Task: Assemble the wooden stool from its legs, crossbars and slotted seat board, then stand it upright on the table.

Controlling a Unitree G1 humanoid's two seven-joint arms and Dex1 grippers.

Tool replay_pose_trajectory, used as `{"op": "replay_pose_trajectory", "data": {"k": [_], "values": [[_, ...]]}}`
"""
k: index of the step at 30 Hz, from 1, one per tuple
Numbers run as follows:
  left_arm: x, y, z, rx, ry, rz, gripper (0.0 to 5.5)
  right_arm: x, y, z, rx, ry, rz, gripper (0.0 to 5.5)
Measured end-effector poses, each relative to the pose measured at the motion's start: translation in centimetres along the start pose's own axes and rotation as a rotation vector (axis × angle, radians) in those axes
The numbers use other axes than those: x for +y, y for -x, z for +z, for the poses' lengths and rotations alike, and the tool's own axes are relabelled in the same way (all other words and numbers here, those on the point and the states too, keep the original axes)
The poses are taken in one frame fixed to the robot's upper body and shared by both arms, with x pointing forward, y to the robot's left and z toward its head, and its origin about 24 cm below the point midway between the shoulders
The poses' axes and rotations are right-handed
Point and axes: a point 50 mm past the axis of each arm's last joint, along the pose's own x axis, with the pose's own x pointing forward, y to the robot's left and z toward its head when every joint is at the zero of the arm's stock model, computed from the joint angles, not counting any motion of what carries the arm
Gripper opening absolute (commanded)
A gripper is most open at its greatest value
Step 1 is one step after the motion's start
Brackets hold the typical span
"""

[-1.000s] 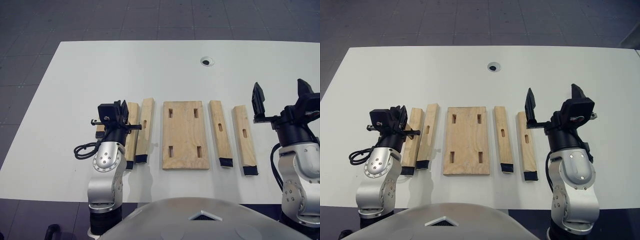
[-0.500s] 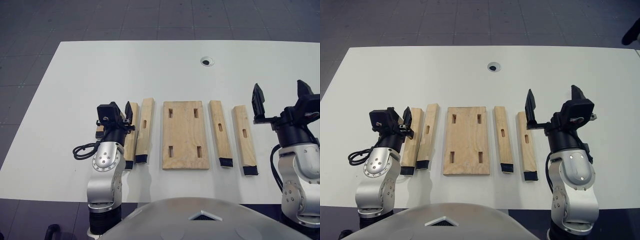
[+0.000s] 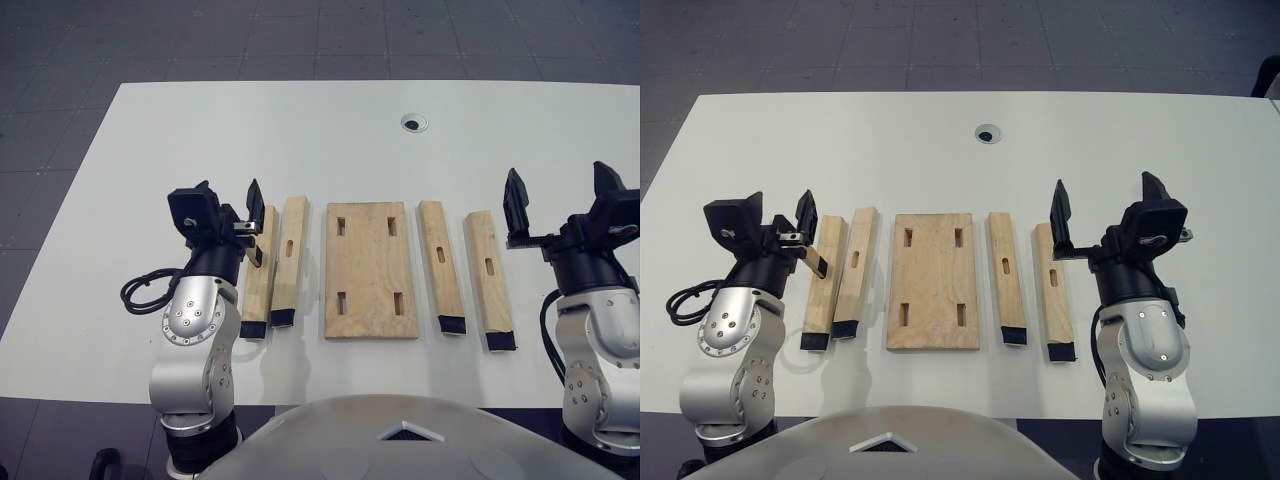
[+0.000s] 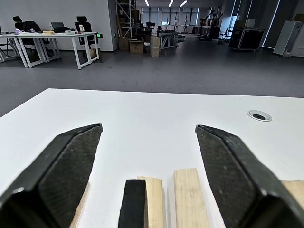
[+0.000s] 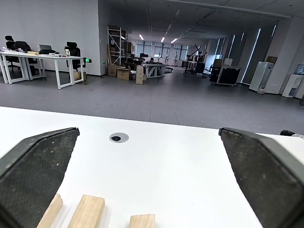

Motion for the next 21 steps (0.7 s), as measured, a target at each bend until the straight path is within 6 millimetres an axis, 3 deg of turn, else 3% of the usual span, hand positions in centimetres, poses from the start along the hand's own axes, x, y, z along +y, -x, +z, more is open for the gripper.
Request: {"op": "replay_pose_trajectory", "data": {"k": [9, 14, 21], "values": [[0.5, -2.3, 4.6, -0.156, 0.019, -0.076, 3.65, 0.0, -0.2, -0.5, 0.019, -0.003, -0.001, 5.5], [0.3, -4.3, 4.7, -0.113, 0.064, -0.141, 3.65, 0.1, -0.4, -0.6, 0.012, -0.001, 0.004, 5.5], [-0.4, -4.9, 3.5, -0.031, 0.099, -0.186, 3.65, 0.2, -0.4, -0.5, 0.005, -0.001, 0.006, 5.5]]}}
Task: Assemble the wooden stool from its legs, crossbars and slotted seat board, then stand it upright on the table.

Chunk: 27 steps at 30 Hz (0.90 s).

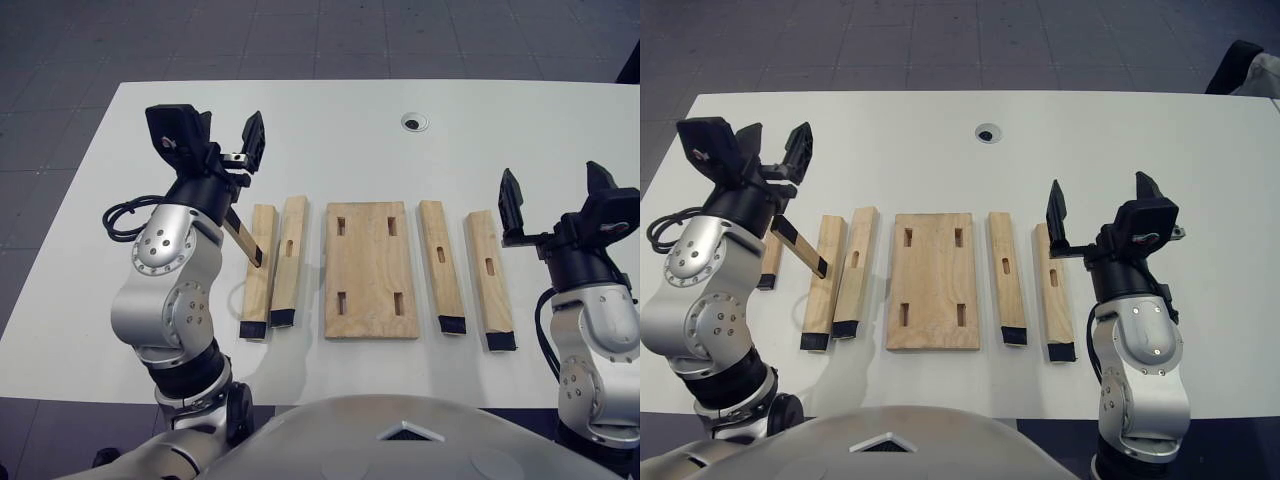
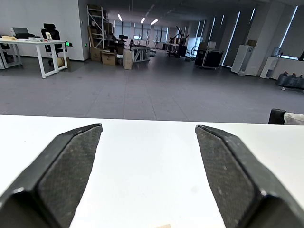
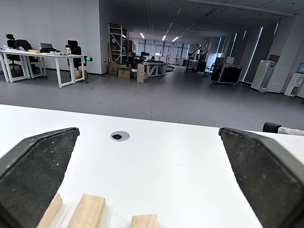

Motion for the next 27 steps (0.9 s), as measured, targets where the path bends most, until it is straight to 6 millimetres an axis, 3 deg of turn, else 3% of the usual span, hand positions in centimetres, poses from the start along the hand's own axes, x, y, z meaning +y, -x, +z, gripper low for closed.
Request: {"op": "replay_pose_trajectory", "data": {"k": [5, 10, 13, 16, 17, 20, 27], "values": [[-0.1, 0.2, 0.5, -0.029, -0.004, 0.0, 3.65, 0.0, 0.0, 0.0, 0.0, 0.0, 0.001, 5.5], [-0.8, 1.5, 7.0, -0.383, -0.058, 0.008, 3.65, 0.0, 0.0, 0.0, -0.001, 0.0, 0.003, 5.5], [-0.9, 2.3, 8.8, -0.471, -0.077, 0.013, 3.65, 0.0, 0.0, 0.0, -0.001, 0.001, 0.005, 5.5], [-0.6, 1.6, 6.7, -0.34, -0.062, 0.02, 3.65, 0.0, 0.0, 0.0, -0.002, 0.0, 0.005, 5.5], [-0.1, 1.0, 3.7, -0.18, -0.027, 0.034, 3.65, 0.0, 0.0, 0.0, -0.002, -0.001, 0.005, 5.5], [0.3, 1.0, -2.1, 0.091, 0.032, 0.047, 3.65, 0.0, 0.0, 0.1, -0.007, 0.0, 0.006, 5.5], [-0.4, 1.0, -2.9, 0.104, 0.061, -0.013, 3.65, -0.1, 0.1, 0.4, -0.018, 0.004, 0.001, 5.5]]}}
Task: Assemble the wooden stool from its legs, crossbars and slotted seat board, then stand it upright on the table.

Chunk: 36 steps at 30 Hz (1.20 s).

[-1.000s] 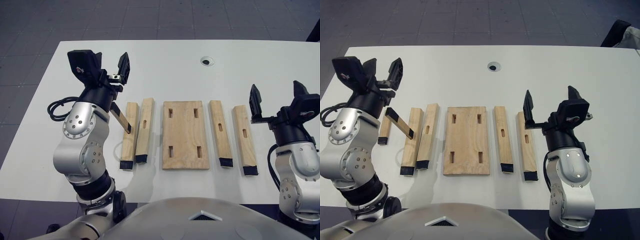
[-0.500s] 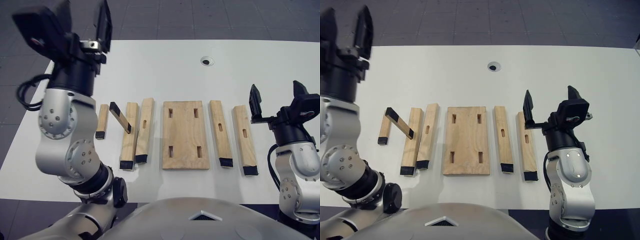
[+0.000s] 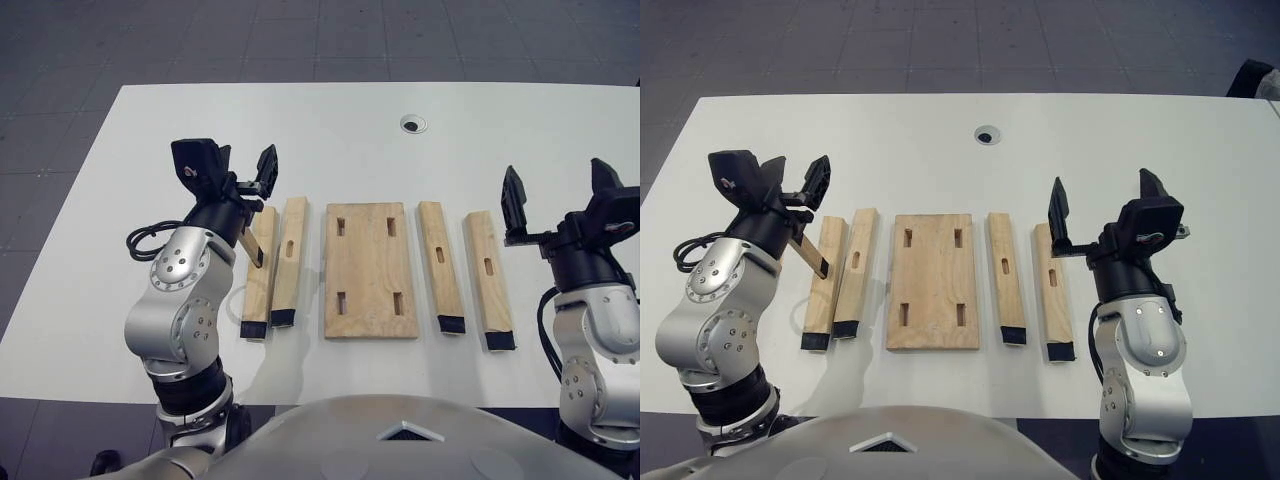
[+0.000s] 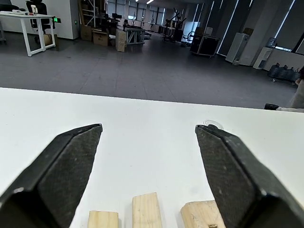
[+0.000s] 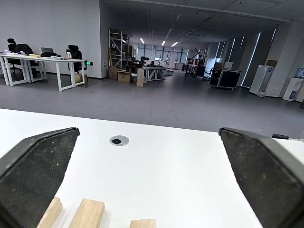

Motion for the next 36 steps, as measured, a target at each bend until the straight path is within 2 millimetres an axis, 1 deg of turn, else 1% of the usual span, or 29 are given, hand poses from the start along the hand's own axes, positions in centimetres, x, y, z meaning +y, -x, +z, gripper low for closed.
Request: {"op": "replay_pose_trajectory", "data": {"k": [2, 4, 6, 7, 9, 11, 13, 16, 18, 20, 21, 22, 23, 24, 26, 27, 30, 33, 34, 35, 36], "values": [[0.0, 0.1, 0.0, -0.008, 0.004, -0.001, 3.65, 0.0, 0.0, 0.0, -0.001, 0.0, 0.0, 5.5], [0.3, 0.3, 0.0, -0.032, 0.005, 0.018, 3.65, 0.0, 0.0, 0.0, -0.001, -0.002, 0.001, 5.5], [0.8, 0.5, 0.6, -0.081, 0.013, 0.046, 3.65, 0.1, 0.0, 0.0, -0.001, -0.003, 0.001, 5.5], [1.2, 0.7, 1.2, -0.118, 0.015, 0.068, 3.65, 0.1, 0.0, 0.0, -0.001, -0.003, 0.0, 5.5], [0.7, 1.6, 5.4, -0.349, -0.037, 0.061, 3.65, 0.1, 0.0, 0.0, 0.0, -0.005, 0.001, 5.5], [-0.3, 2.9, 8.7, -0.535, -0.08, 0.027, 3.65, 0.1, 0.0, 0.0, 0.001, -0.005, 0.001, 5.5], [-0.7, 4.0, 9.5, -0.585, -0.099, 0.02, 3.65, 0.1, 0.0, -0.1, 0.003, -0.005, 0.0, 5.5], [-1.4, 5.2, 9.4, -0.589, -0.119, -0.017, 3.65, 0.1, 0.0, -0.1, 0.003, -0.005, 0.0, 5.5], [-1.2, 5.6, 8.0, -0.506, -0.145, -0.035, 3.65, 0.1, 0.0, -0.1, 0.002, -0.004, 0.0, 5.5], [-1.2, 6.3, 5.7, -0.399, -0.16, -0.053, 3.65, 0.1, 0.0, 0.0, -0.004, -0.003, 0.001, 5.5], [-1.1, 6.9, 4.1, -0.327, -0.177, -0.051, 3.65, 0.1, 0.0, 0.1, -0.004, -0.003, 0.001, 5.5], [-1.1, 7.7, 2.9, -0.283, -0.197, -0.045, 3.65, 0.1, 0.0, 0.1, -0.004, -0.003, 0.001, 5.5], [-1.0, 9.0, 1.4, -0.238, -0.235, -0.028, 3.65, 0.0, 0.0, 0.1, -0.004, -0.002, 0.0, 5.5], [-1.1, 10.2, 0.4, -0.202, -0.263, -0.024, 3.65, 0.0, 0.0, 0.1, -0.004, -0.002, -0.001, 5.5], [-1.5, 12.6, -1.3, -0.12, -0.273, -0.023, 4.01, 0.0, 0.0, 0.1, -0.005, -0.001, -0.002, 5.5], [-1.8, 13.7, -2.3, -0.051, -0.263, -0.022, 4.1, 0.0, 0.0, 0.1, -0.006, -0.001, -0.003, 5.5], [-2.3, 16.2, -4.4, 0.108, -0.256, -0.021, 4.59, 0.0, 0.1, 0.2, -0.009, 0.0, -0.007, 5.5], [-2.0, 17.0, -6.6, 0.241, -0.257, -0.018, 5.14, 0.0, 0.1, 0.3, -0.013, 0.001, -0.01, 5.5], [-1.8, 17.2, -7.4, 0.293, -0.258, -0.009, 5.19, 0.0, 0.1, 0.4, -0.015, 0.002, -0.01, 5.5], [-1.7, 17.3, -7.8, 0.323, -0.255, -0.003, 5.4, 0.0, 0.1, 0.4, -0.016, 0.002, -0.01, 5.5], [-1.4, 17.5, -8.6, 0.382, -0.251, 0.016, 5.47, 0.0, 0.1, 0.4, -0.016, 0.002, -0.009, 5.5]]}}
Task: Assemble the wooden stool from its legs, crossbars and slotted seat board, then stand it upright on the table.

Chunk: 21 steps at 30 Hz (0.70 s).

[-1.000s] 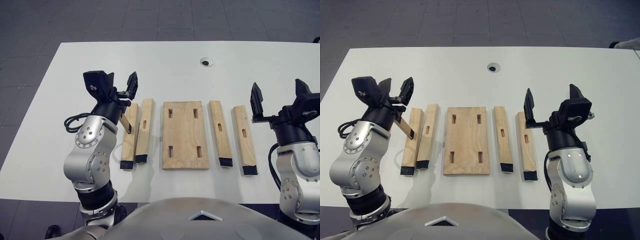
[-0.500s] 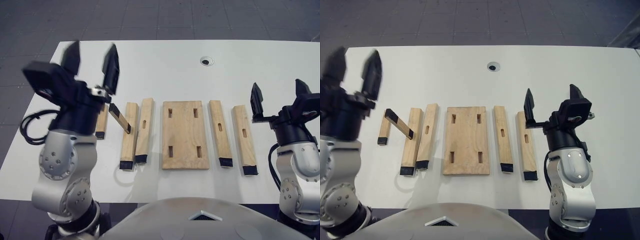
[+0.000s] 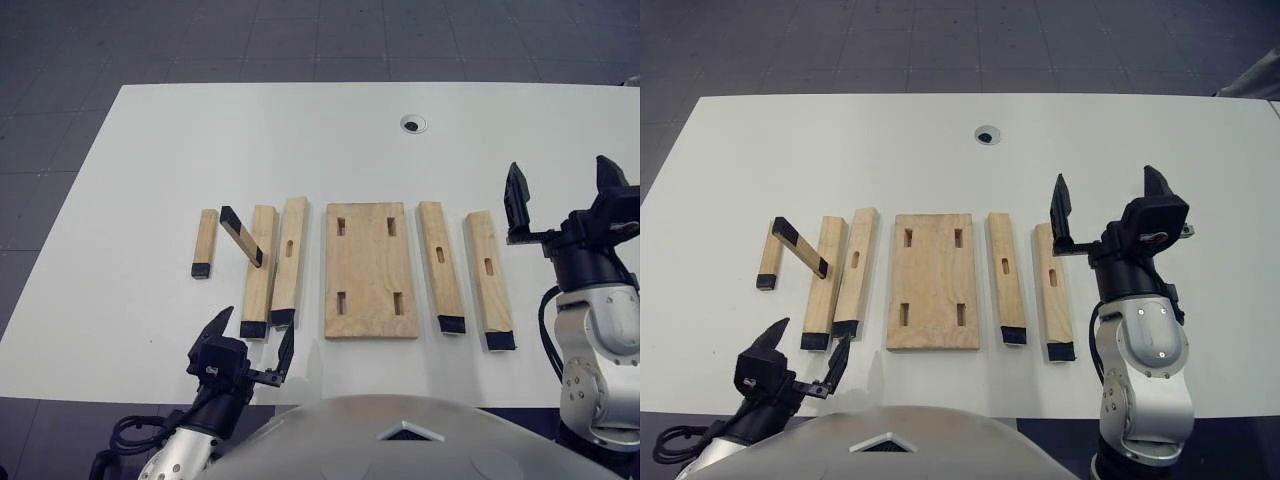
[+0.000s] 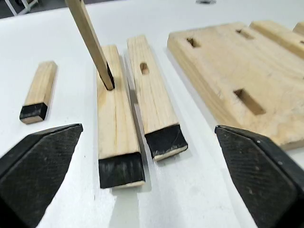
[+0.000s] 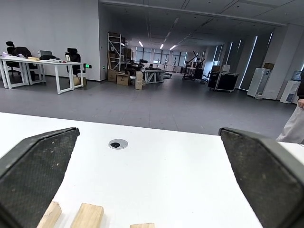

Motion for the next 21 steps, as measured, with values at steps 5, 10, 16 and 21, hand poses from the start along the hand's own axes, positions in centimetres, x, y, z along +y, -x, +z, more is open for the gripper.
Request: {"op": "replay_pose_trajectory", "data": {"k": [5, 10, 16, 21], "values": [[0.2, -0.5, -2.3, 0.175, 0.011, 0.034, 5.47, 0.1, -0.1, 0.0, 0.007, -0.002, 0.002, 5.5], [0.6, -0.8, -2.1, 0.19, 0.022, 0.073, 5.47, 0.1, -0.1, 0.2, 0.0, -0.001, 0.004, 5.5], [1.4, -1.5, -1.9, 0.181, 0.04, 0.14, 5.47, 0.2, 0.0, 0.3, -0.003, 0.0, 0.003, 5.5], [1.7, -1.9, -1.7, 0.179, 0.045, 0.17, 5.47, 0.1, 0.1, 0.3, -0.001, 0.001, -0.001, 5.5]]}}
